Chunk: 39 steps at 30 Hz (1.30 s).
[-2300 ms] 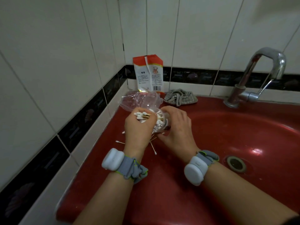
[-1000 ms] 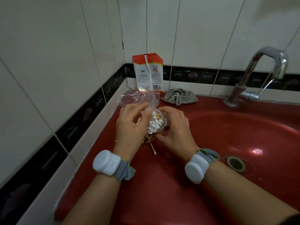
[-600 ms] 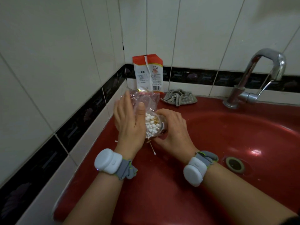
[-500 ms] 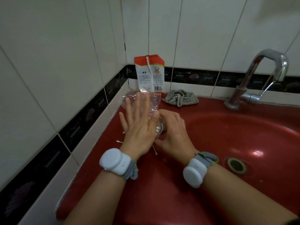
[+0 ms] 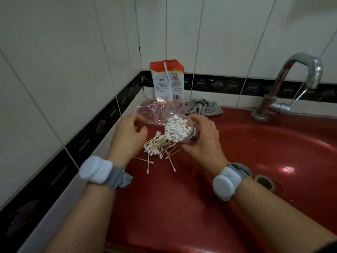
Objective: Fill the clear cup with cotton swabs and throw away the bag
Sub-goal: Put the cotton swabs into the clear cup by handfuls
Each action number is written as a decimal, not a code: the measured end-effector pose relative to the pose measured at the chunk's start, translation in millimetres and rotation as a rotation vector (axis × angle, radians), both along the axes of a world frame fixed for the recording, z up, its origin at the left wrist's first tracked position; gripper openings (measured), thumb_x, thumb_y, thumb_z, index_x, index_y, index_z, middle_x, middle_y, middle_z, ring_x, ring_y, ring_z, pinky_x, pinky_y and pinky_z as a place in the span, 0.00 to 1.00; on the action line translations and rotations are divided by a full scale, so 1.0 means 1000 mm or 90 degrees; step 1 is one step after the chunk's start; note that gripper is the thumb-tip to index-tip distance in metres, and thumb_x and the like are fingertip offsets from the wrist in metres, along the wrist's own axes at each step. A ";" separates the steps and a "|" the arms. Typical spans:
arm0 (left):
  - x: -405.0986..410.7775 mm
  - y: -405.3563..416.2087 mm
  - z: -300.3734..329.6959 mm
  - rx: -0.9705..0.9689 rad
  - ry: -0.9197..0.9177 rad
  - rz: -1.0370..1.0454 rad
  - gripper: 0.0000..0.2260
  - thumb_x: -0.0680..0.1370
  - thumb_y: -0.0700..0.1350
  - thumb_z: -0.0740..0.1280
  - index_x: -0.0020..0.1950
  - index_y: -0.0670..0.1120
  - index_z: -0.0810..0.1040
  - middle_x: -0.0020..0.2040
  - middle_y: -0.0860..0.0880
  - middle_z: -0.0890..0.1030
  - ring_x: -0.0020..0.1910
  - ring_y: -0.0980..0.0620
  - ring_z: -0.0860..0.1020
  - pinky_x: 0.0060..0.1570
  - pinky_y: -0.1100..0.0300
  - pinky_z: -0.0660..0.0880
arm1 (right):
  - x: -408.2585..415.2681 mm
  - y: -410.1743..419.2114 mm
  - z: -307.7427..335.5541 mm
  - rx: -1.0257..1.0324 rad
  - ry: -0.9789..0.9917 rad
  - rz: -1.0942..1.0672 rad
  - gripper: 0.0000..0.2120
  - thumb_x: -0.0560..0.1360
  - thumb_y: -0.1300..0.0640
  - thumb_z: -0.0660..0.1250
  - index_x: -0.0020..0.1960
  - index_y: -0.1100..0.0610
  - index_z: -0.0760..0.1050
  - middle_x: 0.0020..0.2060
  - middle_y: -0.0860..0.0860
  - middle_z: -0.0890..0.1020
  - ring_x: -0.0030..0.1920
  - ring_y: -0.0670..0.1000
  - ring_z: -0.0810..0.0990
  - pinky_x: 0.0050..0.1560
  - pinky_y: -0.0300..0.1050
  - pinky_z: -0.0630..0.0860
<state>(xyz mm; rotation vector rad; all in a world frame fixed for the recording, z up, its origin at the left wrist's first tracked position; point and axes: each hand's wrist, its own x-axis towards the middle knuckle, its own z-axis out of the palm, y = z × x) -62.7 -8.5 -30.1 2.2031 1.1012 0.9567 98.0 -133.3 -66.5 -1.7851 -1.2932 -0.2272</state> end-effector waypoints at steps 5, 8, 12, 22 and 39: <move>-0.022 0.009 -0.010 -0.009 0.363 -0.086 0.10 0.70 0.35 0.64 0.48 0.45 0.80 0.50 0.43 0.80 0.52 0.44 0.78 0.51 0.58 0.73 | 0.000 0.000 0.000 0.015 0.035 -0.018 0.34 0.61 0.46 0.78 0.62 0.49 0.68 0.55 0.41 0.71 0.59 0.50 0.69 0.58 0.50 0.66; -0.021 0.007 -0.020 0.014 0.490 -0.098 0.07 0.71 0.38 0.63 0.44 0.46 0.80 0.50 0.43 0.81 0.52 0.43 0.78 0.52 0.55 0.75 | -0.002 -0.001 -0.001 0.021 0.042 -0.015 0.34 0.61 0.46 0.78 0.62 0.50 0.68 0.53 0.40 0.69 0.58 0.50 0.69 0.59 0.51 0.67; -0.018 0.006 -0.026 0.028 0.520 -0.089 0.06 0.72 0.39 0.60 0.40 0.44 0.77 0.47 0.41 0.82 0.48 0.42 0.80 0.48 0.52 0.77 | 0.002 -0.005 -0.003 0.020 0.052 -0.024 0.34 0.61 0.46 0.78 0.62 0.51 0.68 0.55 0.43 0.73 0.59 0.50 0.69 0.59 0.52 0.68; -0.009 -0.010 -0.018 -0.064 0.505 -0.096 0.13 0.75 0.50 0.65 0.35 0.44 0.71 0.44 0.43 0.80 0.48 0.42 0.79 0.39 0.59 0.69 | 0.001 -0.006 -0.002 0.000 0.065 -0.028 0.34 0.62 0.47 0.78 0.63 0.51 0.68 0.57 0.46 0.74 0.59 0.50 0.69 0.60 0.54 0.68; -0.020 0.011 0.020 -0.146 0.516 -0.121 0.05 0.71 0.43 0.69 0.39 0.43 0.81 0.33 0.47 0.81 0.33 0.52 0.76 0.38 0.63 0.72 | 0.005 -0.004 -0.003 -0.001 0.066 -0.030 0.34 0.62 0.47 0.78 0.63 0.51 0.68 0.57 0.47 0.75 0.59 0.51 0.70 0.59 0.56 0.68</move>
